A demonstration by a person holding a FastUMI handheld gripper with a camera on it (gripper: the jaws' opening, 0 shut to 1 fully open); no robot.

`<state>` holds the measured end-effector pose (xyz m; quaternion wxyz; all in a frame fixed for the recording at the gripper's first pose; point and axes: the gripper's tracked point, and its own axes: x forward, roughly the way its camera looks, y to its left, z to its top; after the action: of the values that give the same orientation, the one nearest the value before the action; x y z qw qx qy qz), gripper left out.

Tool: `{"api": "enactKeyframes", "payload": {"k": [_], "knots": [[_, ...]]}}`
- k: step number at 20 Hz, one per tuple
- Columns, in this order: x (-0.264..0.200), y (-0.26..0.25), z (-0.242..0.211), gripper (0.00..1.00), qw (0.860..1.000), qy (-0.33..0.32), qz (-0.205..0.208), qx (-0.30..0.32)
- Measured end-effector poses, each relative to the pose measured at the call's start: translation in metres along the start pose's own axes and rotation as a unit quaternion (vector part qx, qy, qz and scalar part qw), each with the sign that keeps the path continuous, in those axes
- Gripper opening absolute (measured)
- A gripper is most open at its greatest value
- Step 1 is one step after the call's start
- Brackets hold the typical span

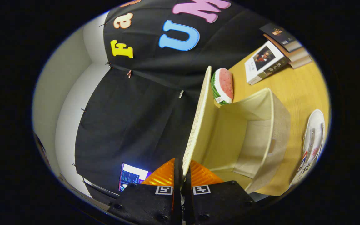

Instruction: Open the storage box then place both shoes into the box .Put the left shoe in first, then the right shoe, with the right side of both shoes facing outward in a uniform manner.

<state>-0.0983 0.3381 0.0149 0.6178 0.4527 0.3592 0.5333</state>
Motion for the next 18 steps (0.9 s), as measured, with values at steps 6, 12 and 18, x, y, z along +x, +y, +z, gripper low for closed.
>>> {"api": "enactKeyframes", "payload": {"k": [6, 12, 18], "knots": [[0.067, 0.048, -0.004, 0.09, 0.998, 0.024, -0.004, -0.057], [0.125, 0.066, -0.021, 0.21, 0.994, 0.042, -0.016, -0.098], [0.159, 0.055, -0.045, 0.78, 0.989, 0.080, -0.031, -0.124]]}}
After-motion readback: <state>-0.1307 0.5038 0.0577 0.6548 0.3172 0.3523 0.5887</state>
